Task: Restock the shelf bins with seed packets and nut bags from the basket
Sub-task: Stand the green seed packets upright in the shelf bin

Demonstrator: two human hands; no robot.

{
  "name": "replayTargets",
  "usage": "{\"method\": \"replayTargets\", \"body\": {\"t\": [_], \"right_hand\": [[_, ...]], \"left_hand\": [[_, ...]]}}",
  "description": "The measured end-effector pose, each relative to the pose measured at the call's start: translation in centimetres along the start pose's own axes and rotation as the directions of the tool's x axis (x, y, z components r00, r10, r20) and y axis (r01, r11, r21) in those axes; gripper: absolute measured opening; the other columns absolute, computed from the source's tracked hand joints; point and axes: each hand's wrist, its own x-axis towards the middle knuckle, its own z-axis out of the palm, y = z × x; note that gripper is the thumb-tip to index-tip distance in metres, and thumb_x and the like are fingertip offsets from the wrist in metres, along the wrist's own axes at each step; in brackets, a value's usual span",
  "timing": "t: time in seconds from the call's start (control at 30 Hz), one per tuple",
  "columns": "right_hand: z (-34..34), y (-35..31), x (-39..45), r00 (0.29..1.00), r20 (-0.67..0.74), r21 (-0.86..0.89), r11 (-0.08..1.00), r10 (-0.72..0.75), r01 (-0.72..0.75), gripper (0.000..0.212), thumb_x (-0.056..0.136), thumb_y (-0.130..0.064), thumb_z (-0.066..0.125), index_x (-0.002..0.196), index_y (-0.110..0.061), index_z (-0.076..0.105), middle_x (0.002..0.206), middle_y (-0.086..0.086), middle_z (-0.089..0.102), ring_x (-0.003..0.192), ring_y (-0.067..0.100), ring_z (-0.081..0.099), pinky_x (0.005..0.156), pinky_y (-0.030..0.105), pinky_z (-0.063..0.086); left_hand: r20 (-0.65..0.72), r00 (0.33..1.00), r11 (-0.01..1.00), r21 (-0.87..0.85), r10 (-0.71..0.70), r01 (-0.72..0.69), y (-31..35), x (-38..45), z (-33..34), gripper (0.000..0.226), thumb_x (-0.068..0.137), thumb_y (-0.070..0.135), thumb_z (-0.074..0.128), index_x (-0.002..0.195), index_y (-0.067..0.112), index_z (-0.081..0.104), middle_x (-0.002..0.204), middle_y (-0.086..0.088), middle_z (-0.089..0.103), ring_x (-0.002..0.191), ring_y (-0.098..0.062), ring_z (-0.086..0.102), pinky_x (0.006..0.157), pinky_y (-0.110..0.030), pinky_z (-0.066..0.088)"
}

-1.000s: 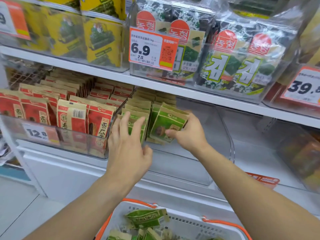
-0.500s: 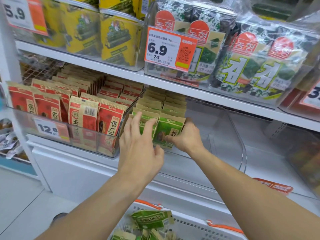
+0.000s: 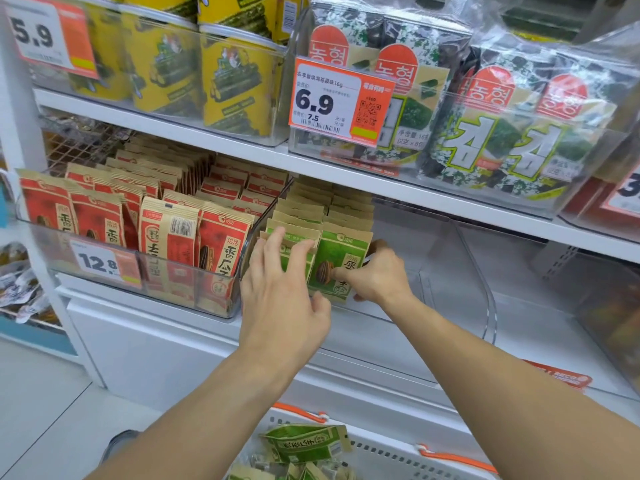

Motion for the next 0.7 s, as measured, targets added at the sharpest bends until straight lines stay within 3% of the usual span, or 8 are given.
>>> {"method": "replayTargets", "body": {"t": [0.27, 0.5, 0.63, 0.7], "right_hand": [[0.8, 0.0, 0.2, 0.998, 0.033, 0.073, 0.996, 0.044, -0.046, 0.068, 0.046, -0.053, 0.085, 0.098, -0.019, 0.061, 0.087, -0.005, 0.070, 0.080, 0.017, 0.072, 0.065, 0.039, 0.063], [-0.9, 0.0, -0.5, 1.000, 0.018, 0.079, 0.997, 0.017, -0.019, 0.056, 0.062, -0.062, 0.077, 0.093, -0.020, 0.056, 0.086, 0.001, 0.072, 0.072, 0.021, 0.073, 0.070, 0.045, 0.062], [-1.3, -0.1, -0.8, 0.998, 0.057, 0.089, 0.996, 0.009, -0.014, 0.042, 0.077, -0.054, 0.076, 0.078, -0.017, 0.056, 0.078, 0.012, 0.075, 0.063, 0.023, 0.074, 0.071, 0.048, 0.062], [-1.8, -0.2, -0.9, 0.998, 0.064, 0.094, 0.995, 0.022, -0.028, 0.048, 0.077, -0.058, 0.075, 0.087, -0.014, 0.058, 0.083, 0.014, 0.075, 0.062, 0.022, 0.074, 0.072, 0.048, 0.062]], "left_hand": [[-0.005, 1.000, 1.000, 0.008, -0.004, 0.004, 0.1, 0.0, 0.2, 0.068, 0.084, 0.023, 0.061, 0.145, 0.032, 0.032, 0.159, 0.000, 0.007, 0.149, -0.023, 0.003, 0.118, -0.046, 0.017], [-0.008, 1.000, 1.000, 0.003, -0.016, 0.016, -0.1, 0.1, -0.3, 0.068, 0.083, 0.022, 0.061, 0.144, 0.038, 0.034, 0.162, 0.008, 0.010, 0.148, -0.019, 0.004, 0.117, -0.047, 0.019], [-0.019, 1.000, 1.000, 0.010, -0.008, 0.008, 0.1, -0.1, -0.3, 0.068, 0.083, 0.022, 0.061, 0.144, 0.037, 0.035, 0.162, 0.007, 0.011, 0.147, -0.021, 0.005, 0.116, -0.048, 0.019], [-0.027, 1.000, 1.000, 0.011, 0.000, 0.001, 0.1, -0.3, -0.2, 0.067, 0.083, 0.022, 0.062, 0.144, 0.035, 0.037, 0.161, 0.006, 0.013, 0.147, -0.023, 0.008, 0.116, -0.049, 0.020]]}}
